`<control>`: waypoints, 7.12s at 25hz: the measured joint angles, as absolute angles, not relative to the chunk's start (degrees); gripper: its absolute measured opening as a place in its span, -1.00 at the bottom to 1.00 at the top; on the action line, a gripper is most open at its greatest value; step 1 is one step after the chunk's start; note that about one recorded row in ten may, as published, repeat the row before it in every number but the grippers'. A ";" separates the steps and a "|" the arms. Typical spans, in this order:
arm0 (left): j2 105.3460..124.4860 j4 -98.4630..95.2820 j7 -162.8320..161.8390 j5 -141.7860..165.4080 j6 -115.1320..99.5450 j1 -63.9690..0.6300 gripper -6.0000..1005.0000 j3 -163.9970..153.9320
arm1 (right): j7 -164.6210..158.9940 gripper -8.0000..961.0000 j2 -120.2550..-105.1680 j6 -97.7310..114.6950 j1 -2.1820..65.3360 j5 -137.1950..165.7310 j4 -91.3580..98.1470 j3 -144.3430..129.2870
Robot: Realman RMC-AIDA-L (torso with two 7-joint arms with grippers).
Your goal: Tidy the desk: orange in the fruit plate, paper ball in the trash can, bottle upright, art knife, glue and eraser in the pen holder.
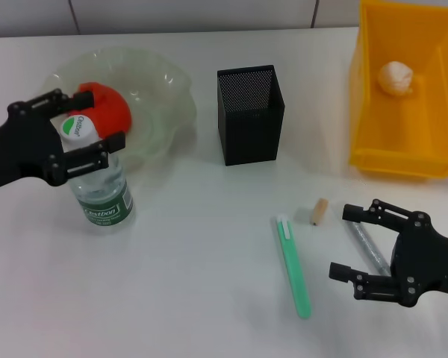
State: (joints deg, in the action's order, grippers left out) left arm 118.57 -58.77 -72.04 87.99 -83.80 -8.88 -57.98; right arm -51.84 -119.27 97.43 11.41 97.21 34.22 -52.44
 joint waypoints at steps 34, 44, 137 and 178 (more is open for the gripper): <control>118.58 -29.52 -40.22 99.39 -94.89 -12.45 0.59 -54.98 | -159.72 0.75 -119.44 88.56 24.96 140.07 92.66 -93.24; 118.56 -28.98 -40.20 99.49 -94.56 -13.06 0.59 -55.00 | -166.15 0.74 -119.63 82.24 28.04 144.91 86.39 -102.04; 118.57 -26.73 -39.30 99.66 -94.16 -13.71 0.59 -55.11 | -57.85 -0.35 -119.66 57.08 33.35 46.25 30.60 -86.22; 118.57 -26.11 -39.45 99.67 -94.47 -14.42 0.59 -55.82 | -155.98 0.72 -119.32 75.72 19.35 136.62 84.85 -84.27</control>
State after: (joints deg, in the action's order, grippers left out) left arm 118.57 -26.11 -39.45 99.67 -94.47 -14.42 -55.82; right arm -155.98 -119.32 75.72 19.35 136.62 84.85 -84.27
